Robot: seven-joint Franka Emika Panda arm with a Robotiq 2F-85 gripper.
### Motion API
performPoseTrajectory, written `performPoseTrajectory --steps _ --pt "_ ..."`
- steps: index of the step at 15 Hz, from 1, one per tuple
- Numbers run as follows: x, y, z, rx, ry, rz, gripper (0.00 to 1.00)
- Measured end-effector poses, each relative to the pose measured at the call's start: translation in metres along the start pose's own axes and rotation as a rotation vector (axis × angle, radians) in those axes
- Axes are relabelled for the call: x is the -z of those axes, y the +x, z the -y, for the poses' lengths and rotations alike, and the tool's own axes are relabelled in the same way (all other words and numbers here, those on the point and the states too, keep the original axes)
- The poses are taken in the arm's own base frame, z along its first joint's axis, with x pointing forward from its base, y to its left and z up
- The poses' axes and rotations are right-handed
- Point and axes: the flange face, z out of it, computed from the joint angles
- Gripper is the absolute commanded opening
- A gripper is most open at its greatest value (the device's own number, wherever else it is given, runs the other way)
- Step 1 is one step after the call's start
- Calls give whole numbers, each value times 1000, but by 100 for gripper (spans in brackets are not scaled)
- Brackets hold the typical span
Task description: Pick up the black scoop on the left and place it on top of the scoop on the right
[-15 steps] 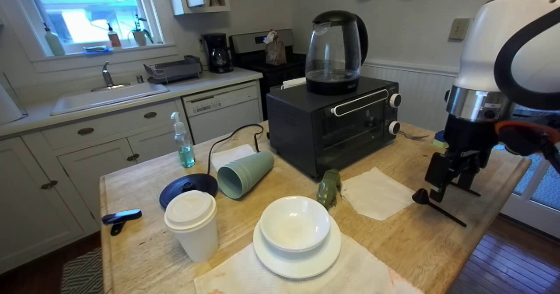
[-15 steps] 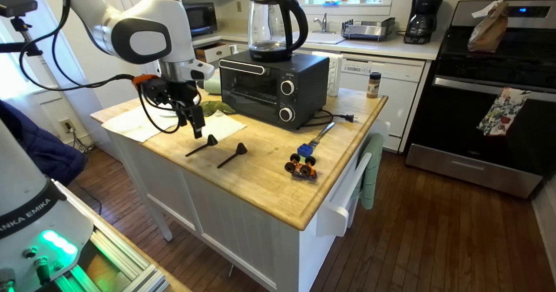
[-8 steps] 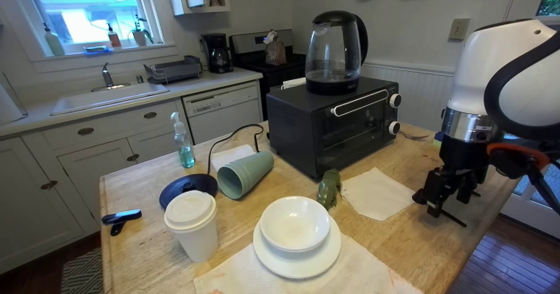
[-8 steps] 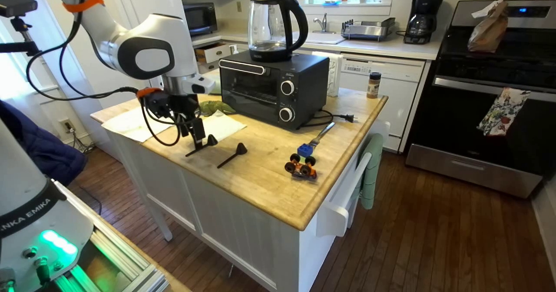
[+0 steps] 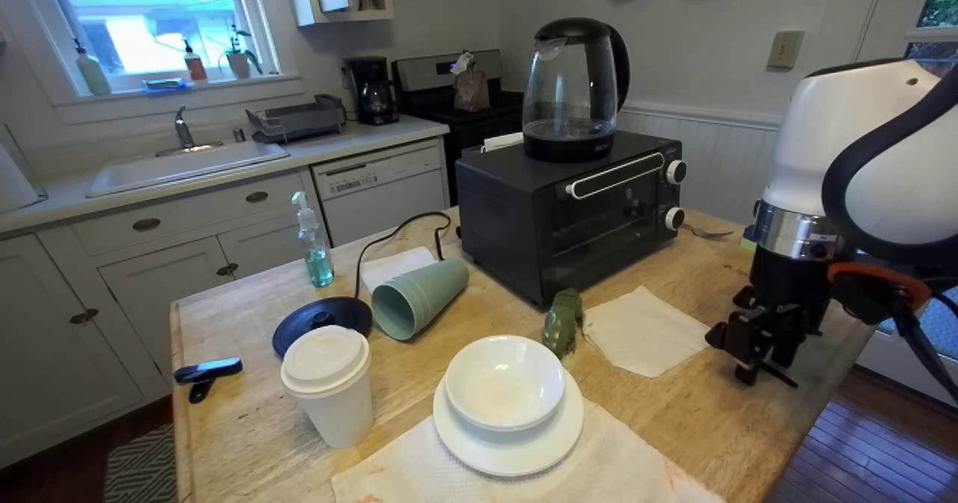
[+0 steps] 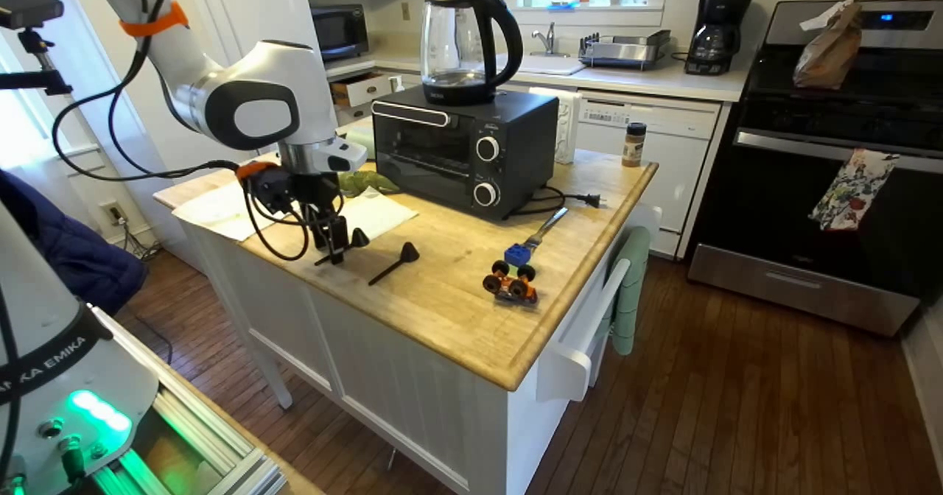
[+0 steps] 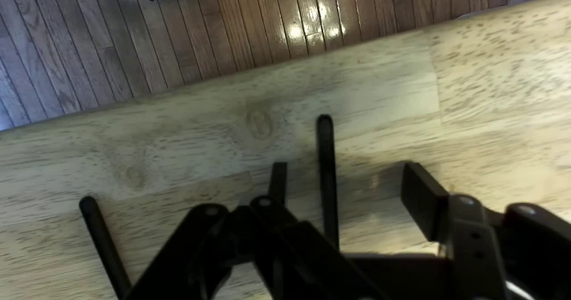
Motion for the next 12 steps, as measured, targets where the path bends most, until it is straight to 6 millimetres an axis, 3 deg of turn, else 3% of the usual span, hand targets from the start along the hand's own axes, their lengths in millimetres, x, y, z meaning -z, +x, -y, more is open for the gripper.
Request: performPoseTrajectory --steps 6,12 --pt "4 6 0 3 5 -35 0" --pt "5 7 -2 2 4 -40 2"
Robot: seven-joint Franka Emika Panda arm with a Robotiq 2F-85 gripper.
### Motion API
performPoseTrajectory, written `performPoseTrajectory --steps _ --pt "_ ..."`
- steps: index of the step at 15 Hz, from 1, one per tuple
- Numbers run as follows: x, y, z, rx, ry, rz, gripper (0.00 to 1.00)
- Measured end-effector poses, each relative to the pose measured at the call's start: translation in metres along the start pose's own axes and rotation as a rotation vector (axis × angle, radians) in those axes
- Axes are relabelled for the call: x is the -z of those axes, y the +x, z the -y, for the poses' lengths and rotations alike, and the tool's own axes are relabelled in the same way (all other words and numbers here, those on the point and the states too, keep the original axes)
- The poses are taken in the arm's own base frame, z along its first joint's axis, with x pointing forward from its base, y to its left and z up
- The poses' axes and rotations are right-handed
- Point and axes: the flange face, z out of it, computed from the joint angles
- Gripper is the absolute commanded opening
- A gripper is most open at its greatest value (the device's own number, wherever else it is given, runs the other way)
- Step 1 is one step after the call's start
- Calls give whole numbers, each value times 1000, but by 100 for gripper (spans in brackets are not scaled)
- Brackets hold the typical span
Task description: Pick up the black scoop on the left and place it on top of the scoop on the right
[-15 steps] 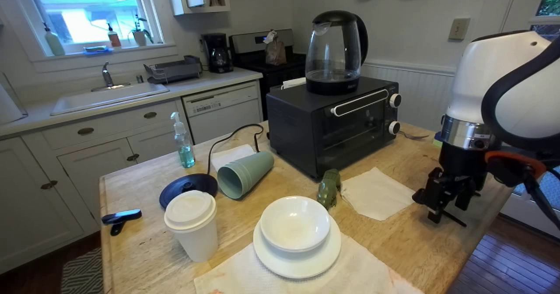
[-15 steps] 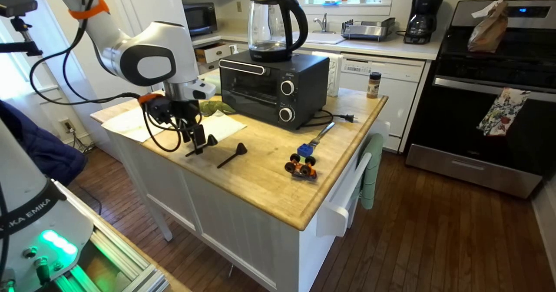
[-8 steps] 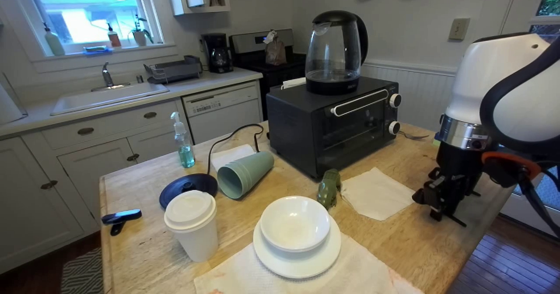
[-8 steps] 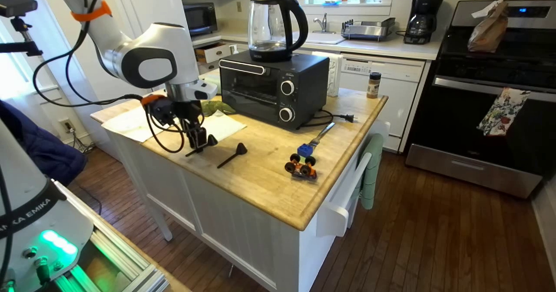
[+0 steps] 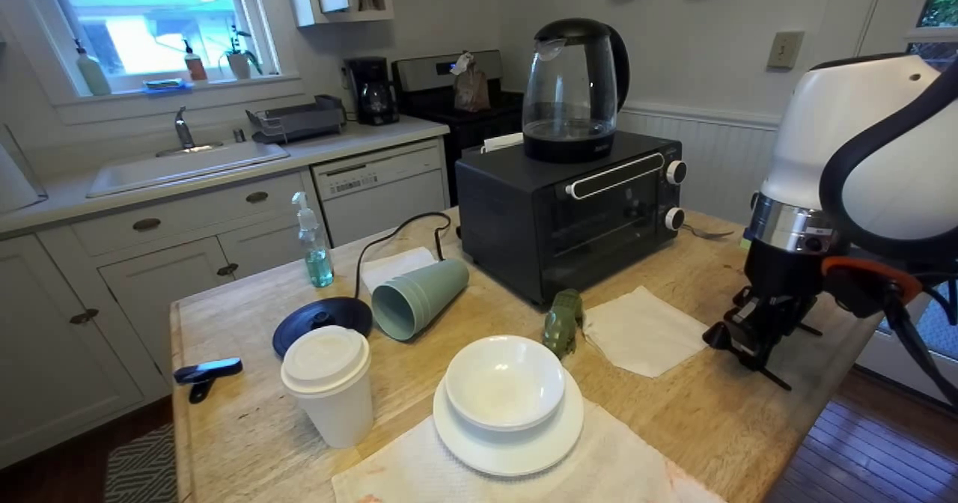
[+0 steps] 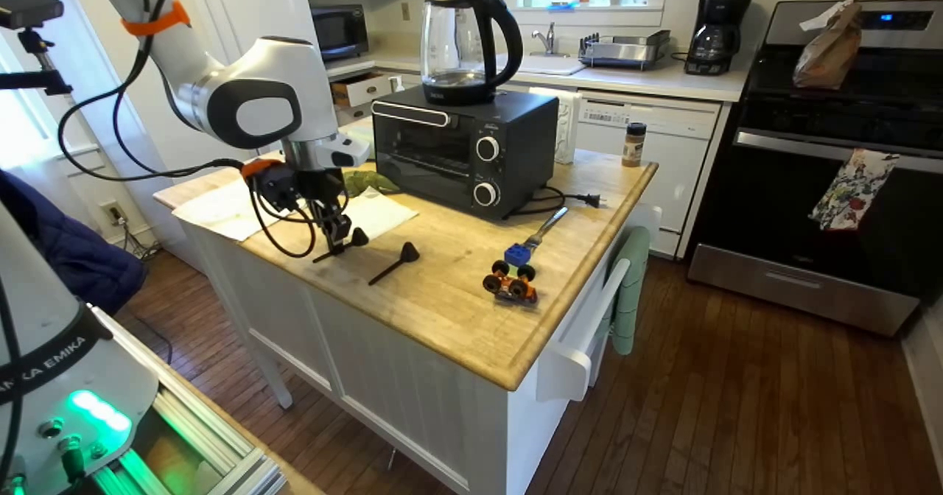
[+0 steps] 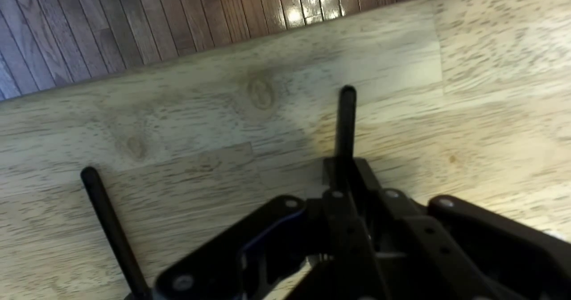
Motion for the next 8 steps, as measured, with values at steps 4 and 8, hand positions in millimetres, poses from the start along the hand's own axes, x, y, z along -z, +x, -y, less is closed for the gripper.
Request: performPoseTrajectory --steps 4,8 --pt "2 3 -4 14 -10 -7 2" --pt "21 14 -18 19 -20 -50 2"
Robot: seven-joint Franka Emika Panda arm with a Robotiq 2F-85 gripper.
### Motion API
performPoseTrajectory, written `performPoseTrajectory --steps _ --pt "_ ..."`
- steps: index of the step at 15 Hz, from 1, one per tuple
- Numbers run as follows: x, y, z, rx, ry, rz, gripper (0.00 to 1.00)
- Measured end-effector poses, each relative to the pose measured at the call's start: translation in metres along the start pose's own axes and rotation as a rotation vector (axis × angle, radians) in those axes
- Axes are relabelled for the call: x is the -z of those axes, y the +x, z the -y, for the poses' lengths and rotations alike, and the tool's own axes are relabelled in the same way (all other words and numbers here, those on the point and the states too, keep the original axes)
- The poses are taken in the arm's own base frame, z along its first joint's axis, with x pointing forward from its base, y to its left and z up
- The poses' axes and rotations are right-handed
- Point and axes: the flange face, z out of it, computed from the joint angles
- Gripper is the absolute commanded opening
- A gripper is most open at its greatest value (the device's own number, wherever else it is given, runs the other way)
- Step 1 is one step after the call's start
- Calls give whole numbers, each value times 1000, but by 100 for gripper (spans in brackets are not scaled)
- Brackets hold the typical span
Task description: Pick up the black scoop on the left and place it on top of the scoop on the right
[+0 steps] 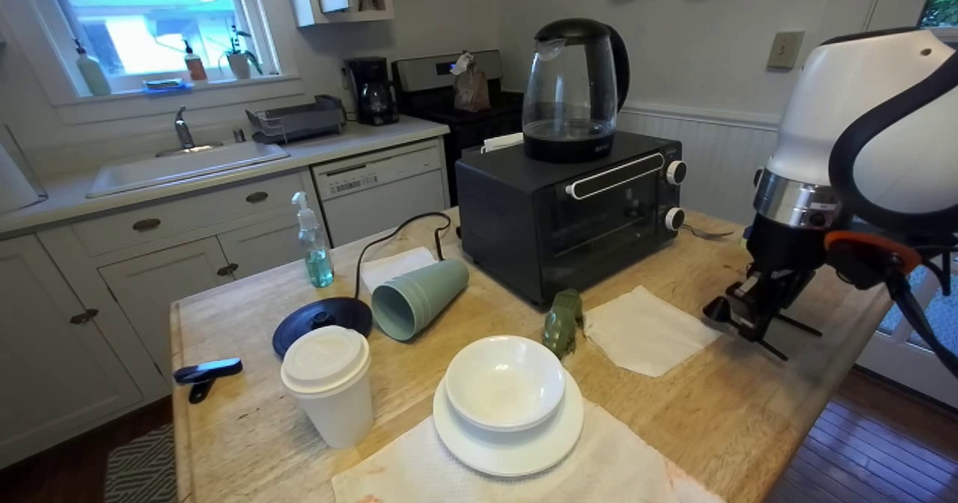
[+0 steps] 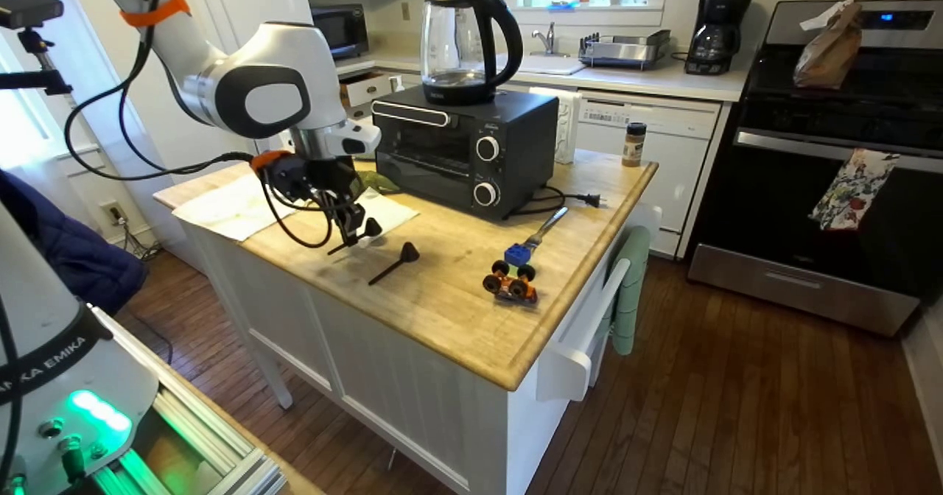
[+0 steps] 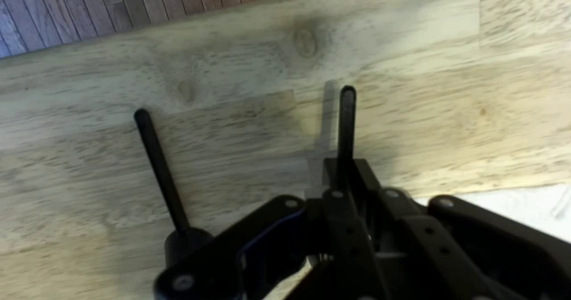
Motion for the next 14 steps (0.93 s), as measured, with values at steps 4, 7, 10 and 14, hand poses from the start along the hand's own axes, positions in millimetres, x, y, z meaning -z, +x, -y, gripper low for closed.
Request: performPoseTrajectory --steps 4,7,10,14 --pt "23 9 -18 -1 -3 -34 2" --pt "29 10 -35 14 -5 -35 2" --pt "28 9 -51 53 -3 -16 9" --pt "27 7 -54 72 3 -3 2"
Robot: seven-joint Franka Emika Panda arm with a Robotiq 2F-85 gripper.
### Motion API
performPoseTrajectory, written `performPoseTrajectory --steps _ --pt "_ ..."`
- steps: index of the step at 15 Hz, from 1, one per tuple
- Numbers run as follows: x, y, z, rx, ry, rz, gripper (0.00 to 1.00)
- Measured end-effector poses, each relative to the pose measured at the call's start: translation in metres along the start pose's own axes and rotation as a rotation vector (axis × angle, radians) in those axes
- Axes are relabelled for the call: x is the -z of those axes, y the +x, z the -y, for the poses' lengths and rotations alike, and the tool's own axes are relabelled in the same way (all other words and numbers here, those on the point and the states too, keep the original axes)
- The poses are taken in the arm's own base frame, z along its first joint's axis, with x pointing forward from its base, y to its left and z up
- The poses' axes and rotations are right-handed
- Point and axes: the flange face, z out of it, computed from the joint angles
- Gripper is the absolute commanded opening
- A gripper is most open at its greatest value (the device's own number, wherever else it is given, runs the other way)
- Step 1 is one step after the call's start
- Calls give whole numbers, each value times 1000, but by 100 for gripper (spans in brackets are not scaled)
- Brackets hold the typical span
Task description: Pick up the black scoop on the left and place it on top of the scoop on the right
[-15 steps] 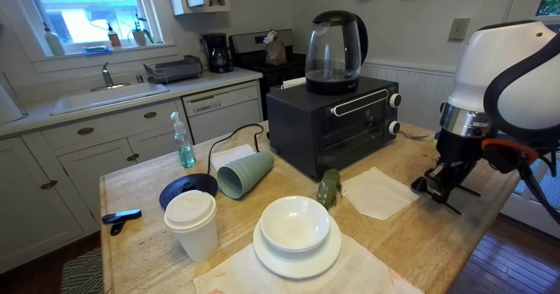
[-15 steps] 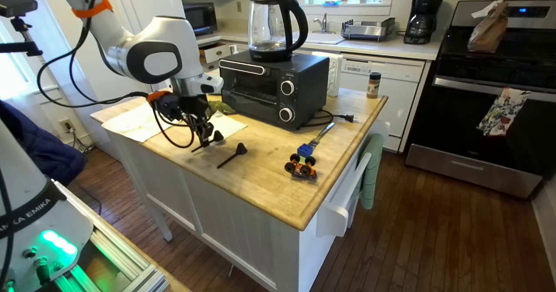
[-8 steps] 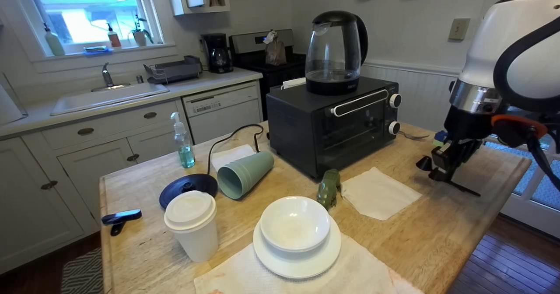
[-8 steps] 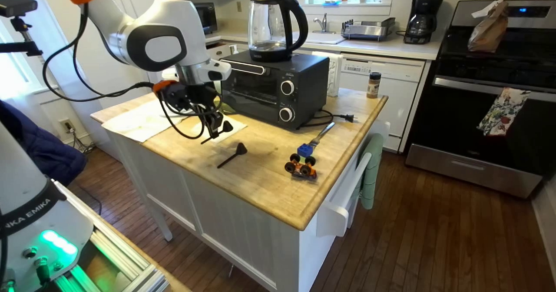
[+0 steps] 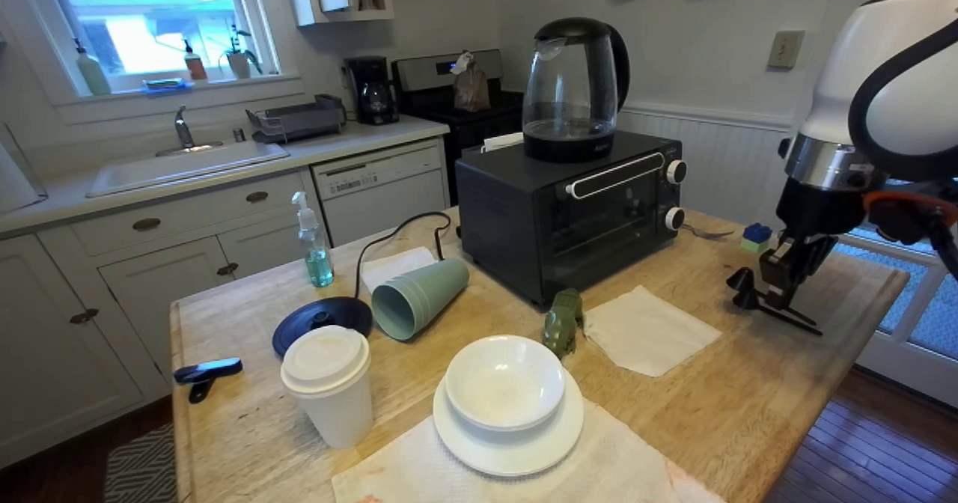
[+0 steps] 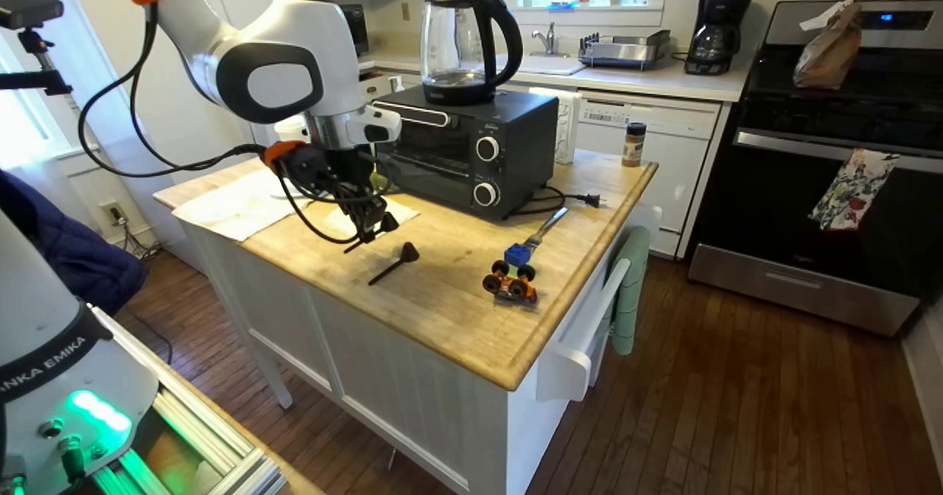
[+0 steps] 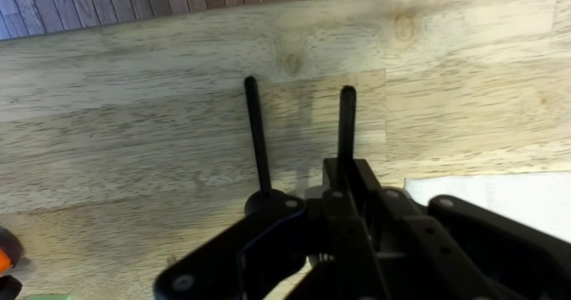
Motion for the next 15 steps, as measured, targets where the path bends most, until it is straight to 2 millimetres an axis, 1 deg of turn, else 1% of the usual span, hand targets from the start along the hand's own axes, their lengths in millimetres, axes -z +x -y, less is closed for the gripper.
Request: performPoseTrajectory --steps 4,9,15 --pt "-4 -1 -2 14 -13 8 2" --pt "-14 -4 -18 6 -26 19 2" --pt "-11 2 -27 29 -49 -54 2"
